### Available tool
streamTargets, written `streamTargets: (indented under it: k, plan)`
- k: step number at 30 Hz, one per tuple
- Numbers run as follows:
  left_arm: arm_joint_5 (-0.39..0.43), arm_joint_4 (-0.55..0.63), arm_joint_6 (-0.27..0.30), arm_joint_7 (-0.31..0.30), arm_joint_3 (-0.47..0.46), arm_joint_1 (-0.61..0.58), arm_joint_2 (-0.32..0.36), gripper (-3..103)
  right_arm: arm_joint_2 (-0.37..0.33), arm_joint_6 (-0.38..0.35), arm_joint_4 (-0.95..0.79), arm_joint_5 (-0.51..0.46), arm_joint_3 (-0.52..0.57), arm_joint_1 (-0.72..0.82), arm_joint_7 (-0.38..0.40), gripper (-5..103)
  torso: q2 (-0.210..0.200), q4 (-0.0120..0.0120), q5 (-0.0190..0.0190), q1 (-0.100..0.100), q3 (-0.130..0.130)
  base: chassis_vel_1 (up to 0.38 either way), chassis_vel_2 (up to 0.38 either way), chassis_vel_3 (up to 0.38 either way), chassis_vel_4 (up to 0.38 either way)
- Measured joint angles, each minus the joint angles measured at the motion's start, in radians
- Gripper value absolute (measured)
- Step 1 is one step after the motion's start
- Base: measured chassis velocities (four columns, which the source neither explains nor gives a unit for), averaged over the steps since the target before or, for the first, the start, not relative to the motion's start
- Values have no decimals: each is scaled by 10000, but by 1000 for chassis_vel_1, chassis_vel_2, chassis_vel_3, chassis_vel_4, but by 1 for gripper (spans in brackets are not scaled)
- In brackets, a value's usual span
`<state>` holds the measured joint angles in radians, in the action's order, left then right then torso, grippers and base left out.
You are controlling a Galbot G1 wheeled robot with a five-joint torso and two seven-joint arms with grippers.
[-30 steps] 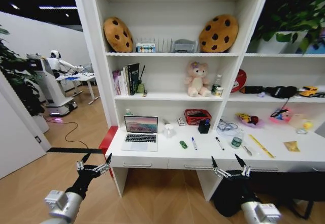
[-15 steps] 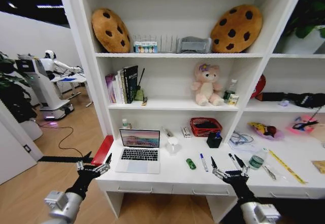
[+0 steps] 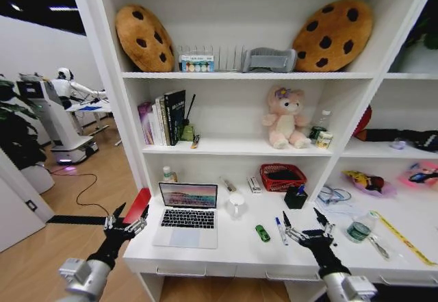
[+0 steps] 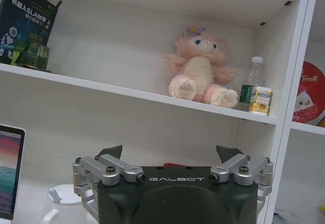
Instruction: Organize the objects on the table.
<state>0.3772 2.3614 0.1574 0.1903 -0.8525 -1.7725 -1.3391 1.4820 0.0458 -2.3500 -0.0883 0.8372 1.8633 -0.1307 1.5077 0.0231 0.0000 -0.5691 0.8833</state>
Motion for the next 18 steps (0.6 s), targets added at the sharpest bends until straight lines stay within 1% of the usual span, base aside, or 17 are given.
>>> streamTargets:
  k: [1,2,4,5,9,10,12,14,15,16,17,18]
  plan:
    - [18,-7,1,28,14,55,34,68,-15,-56,-8,7,2,-26,65,100,0,1,0,-1,0,0,0,0,0]
    - [18,-7,1,28,14,55,34,68,-15,-56,-8,7,2,-26,65,100,0,1,0,-1,0,0,0,0,0]
    - [87,-82,0,65,55,259,181,57,-68,-174,-31,15,2,-79,173,100,-2,1,0,-5,2,0,0,0,0]
    - [87,-82,0,65,55,259,181,57,-68,-174,-31,15,2,-79,173,100,-2,1,0,-5,2,0,0,0,0]
    - [280,-243,125,83,143,479,534,36,-151,-237,2,1,85,-157,255,100,-4,1,0,-11,3,0,0,0,0]
    - [280,-243,125,83,143,479,534,36,-151,-237,2,1,85,-157,255,100,-4,1,0,-11,3,0,0,0,0]
    - [392,-336,137,203,161,480,688,25,-186,-238,104,-40,143,-188,264,100,-4,1,0,-10,3,0,0,0,0]
    - [432,-372,132,263,161,484,747,25,-230,-237,163,-64,152,-209,270,100,-4,1,0,-9,3,0,0,0,0]
    - [534,-410,103,427,153,489,866,15,-331,-241,259,-103,146,-262,297,100,-4,1,-1,-10,3,0,0,0,0]
    - [629,-421,91,522,146,491,942,9,-405,-278,316,-108,120,-310,318,100,-4,1,0,-9,3,0,0,0,0]
    - [629,-421,91,522,146,491,942,9,-405,-278,316,-108,120,-310,318,100,-4,1,0,-9,3,0,0,0,0]
    - [789,-447,73,659,146,512,1112,4,-539,-386,398,-112,53,-418,364,100,-4,1,0,-9,3,0,0,0,0]
